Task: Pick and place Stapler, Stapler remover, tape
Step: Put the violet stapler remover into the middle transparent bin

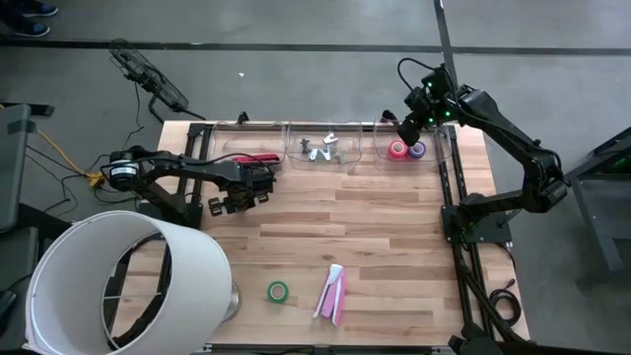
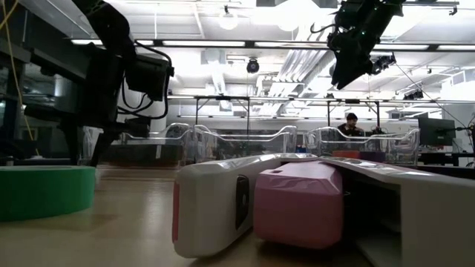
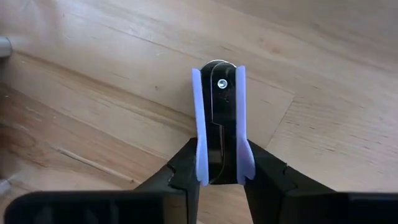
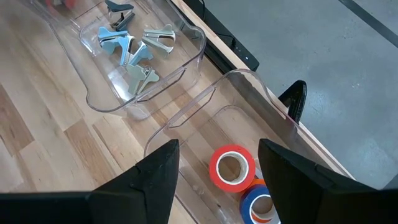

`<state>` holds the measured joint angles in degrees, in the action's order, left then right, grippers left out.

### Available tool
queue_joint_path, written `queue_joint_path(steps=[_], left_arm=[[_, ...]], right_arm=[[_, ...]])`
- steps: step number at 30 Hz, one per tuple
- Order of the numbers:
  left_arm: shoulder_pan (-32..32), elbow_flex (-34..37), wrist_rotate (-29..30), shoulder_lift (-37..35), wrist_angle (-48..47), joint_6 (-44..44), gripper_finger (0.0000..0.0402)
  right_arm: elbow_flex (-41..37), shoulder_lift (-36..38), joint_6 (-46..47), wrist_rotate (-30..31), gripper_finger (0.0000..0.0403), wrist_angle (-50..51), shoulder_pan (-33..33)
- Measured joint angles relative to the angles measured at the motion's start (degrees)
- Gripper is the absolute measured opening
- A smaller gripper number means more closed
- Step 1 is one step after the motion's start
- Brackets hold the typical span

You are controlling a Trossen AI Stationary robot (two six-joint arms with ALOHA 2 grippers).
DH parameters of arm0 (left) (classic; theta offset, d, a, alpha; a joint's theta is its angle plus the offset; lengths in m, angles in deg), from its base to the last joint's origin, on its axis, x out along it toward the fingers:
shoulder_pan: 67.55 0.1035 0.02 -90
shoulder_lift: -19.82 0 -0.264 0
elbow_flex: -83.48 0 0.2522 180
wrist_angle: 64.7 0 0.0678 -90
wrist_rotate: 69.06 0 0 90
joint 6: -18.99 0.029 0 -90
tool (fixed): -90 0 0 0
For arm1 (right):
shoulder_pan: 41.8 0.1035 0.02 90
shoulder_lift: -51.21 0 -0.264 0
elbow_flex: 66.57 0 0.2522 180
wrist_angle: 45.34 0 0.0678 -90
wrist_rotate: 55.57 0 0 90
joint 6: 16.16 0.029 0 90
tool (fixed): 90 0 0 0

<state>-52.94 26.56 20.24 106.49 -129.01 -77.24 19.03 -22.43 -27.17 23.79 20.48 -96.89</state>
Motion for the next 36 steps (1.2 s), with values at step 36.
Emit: queue_joint_path(steps=[36], left_arm=[[0.0, -15.3, 0.1, 0.0, 19.6, 39.2, 0.0092]], right_arm=[[0.0, 0.0, 0.0, 0.7, 0.0211, 0.0, 0.0]])
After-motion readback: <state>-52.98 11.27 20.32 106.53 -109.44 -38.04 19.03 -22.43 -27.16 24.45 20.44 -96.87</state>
